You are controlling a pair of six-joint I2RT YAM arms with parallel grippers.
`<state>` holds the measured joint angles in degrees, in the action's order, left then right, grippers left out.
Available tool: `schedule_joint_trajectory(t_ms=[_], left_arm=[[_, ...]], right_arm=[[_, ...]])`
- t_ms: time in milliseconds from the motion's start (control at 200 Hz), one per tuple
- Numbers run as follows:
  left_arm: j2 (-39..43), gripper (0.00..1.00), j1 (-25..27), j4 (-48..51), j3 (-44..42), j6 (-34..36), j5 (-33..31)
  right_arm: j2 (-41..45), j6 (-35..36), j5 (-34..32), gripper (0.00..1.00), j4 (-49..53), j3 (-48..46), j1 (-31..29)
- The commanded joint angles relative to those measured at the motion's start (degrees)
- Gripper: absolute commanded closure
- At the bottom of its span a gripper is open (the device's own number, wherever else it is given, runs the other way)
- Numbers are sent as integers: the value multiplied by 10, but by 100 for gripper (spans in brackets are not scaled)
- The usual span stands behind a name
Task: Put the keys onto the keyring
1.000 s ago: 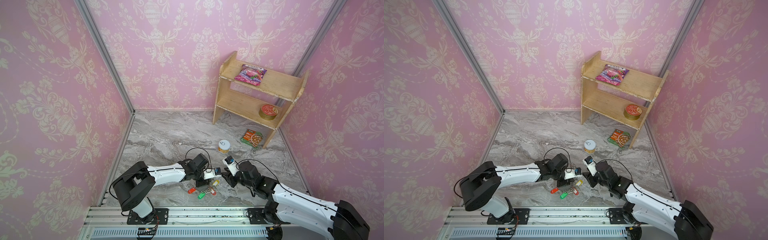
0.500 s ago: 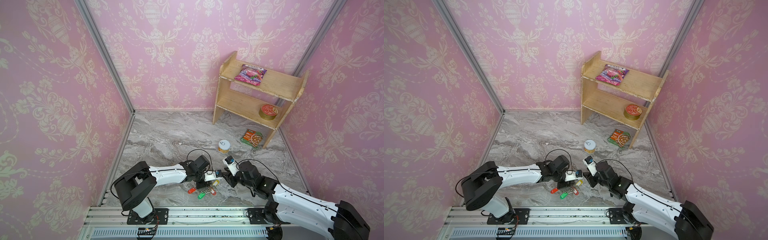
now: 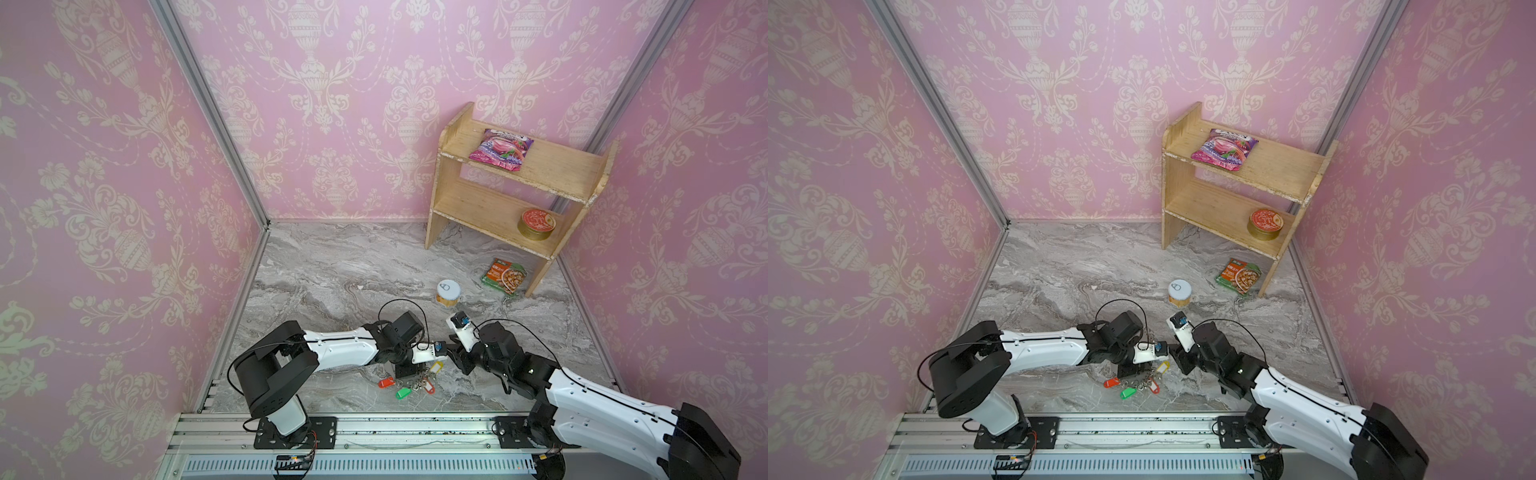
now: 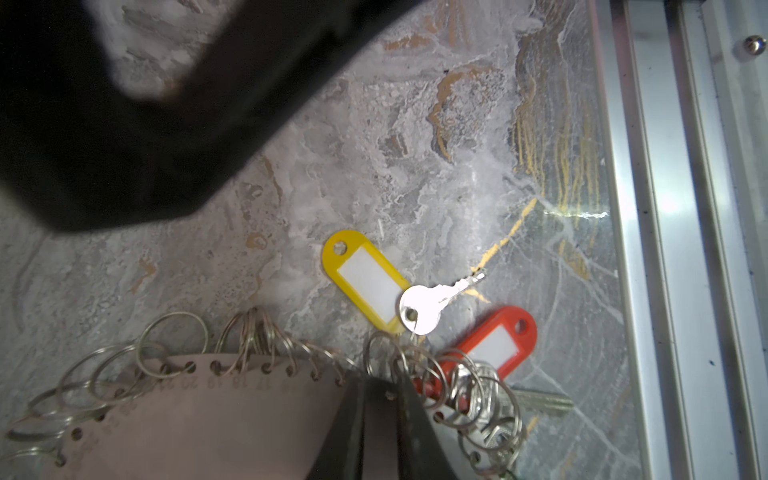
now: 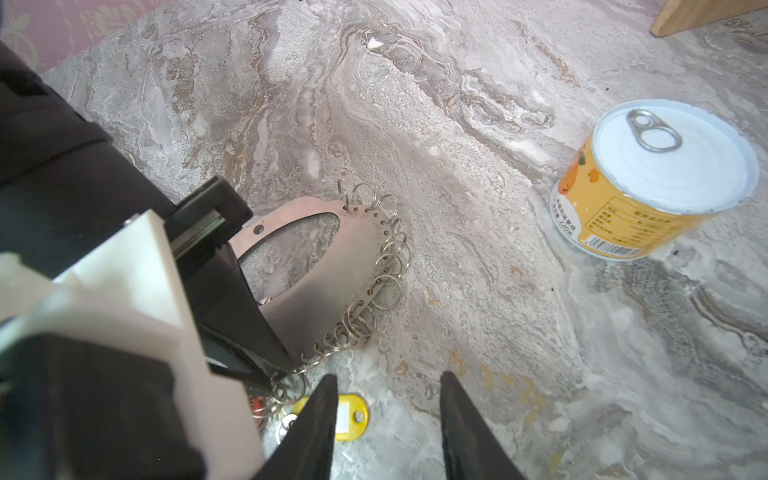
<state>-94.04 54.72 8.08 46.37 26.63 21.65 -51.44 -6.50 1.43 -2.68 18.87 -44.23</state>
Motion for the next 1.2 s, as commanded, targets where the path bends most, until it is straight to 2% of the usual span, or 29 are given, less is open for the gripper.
schedule_joint_trajectory(t_ms=[0,270,460,570,726,901,1006,1196], left_arm=[[-17,80,7,10,16,-19,-16],[-40,79,8,18,28,-43,-36],[-9,80,8,17,5,-59,-69],[12,79,8,-8,-22,-68,-77],[26,79,3,-46,-60,-83,-78],[45,78,-10,-82,-91,-100,-70],[54,77,-18,-98,-106,-107,-65],[65,75,-33,-126,-128,-121,-48]], right_arm=[[10,-9,-6,57,-5,-9,1],[-1,-34,-17,56,-1,-5,1],[-55,-84,-8,54,9,10,1],[-96,-86,24,51,10,27,1],[-181,-77,114,51,17,70,1],[-233,-82,149,47,15,105,1],[-264,-102,190,44,-5,118,1],[-300,-136,221,40,-24,142,1]])
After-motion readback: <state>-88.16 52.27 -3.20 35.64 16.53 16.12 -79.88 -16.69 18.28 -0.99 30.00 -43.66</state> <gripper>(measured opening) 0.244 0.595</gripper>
